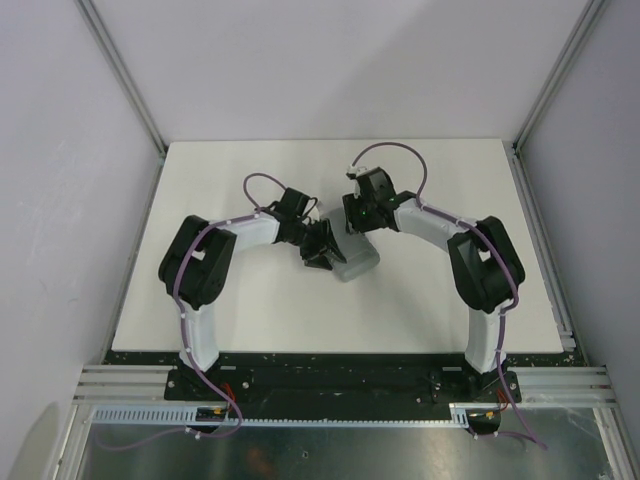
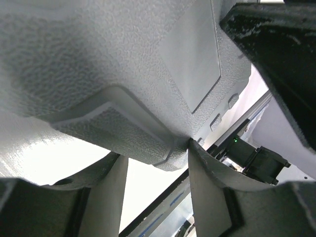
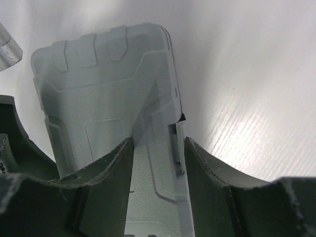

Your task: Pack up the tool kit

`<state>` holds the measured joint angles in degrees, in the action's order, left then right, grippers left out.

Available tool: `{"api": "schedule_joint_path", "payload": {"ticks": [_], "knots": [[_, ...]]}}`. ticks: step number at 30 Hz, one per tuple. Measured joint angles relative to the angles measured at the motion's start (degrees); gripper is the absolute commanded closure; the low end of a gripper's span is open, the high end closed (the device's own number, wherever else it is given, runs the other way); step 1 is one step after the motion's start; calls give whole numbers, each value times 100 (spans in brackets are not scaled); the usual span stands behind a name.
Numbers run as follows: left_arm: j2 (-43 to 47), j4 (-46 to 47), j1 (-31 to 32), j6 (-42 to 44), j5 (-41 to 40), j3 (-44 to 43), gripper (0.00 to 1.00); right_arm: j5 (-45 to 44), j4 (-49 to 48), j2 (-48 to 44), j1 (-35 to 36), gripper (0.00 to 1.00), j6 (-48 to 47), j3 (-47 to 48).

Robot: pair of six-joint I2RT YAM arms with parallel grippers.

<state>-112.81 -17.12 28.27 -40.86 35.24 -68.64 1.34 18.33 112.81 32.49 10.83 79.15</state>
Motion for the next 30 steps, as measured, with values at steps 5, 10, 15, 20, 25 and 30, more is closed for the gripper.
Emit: {"api": "schedule_joint_path", "payload": {"ticks": [5,10,15,20,25,30], "knots": [[-2,4,-63,39,26,-2,53,684,-142,76,-238,46,-155,79],[-15,-15,-109,48,63,-11,45,1047,-243,168,-306,41,-214,160],[-22,-11,-142,146,57,-11,42,1222,-334,214,-321,39,-212,162],[-46,-46,-155,199,61,-50,50,1237,-363,221,-321,56,-214,162],[-74,-157,-166,181,72,-116,65,1099,-345,214,-299,86,-203,184],[-155,-461,-221,28,149,-267,71,605,-330,173,-61,99,-326,267]]}}
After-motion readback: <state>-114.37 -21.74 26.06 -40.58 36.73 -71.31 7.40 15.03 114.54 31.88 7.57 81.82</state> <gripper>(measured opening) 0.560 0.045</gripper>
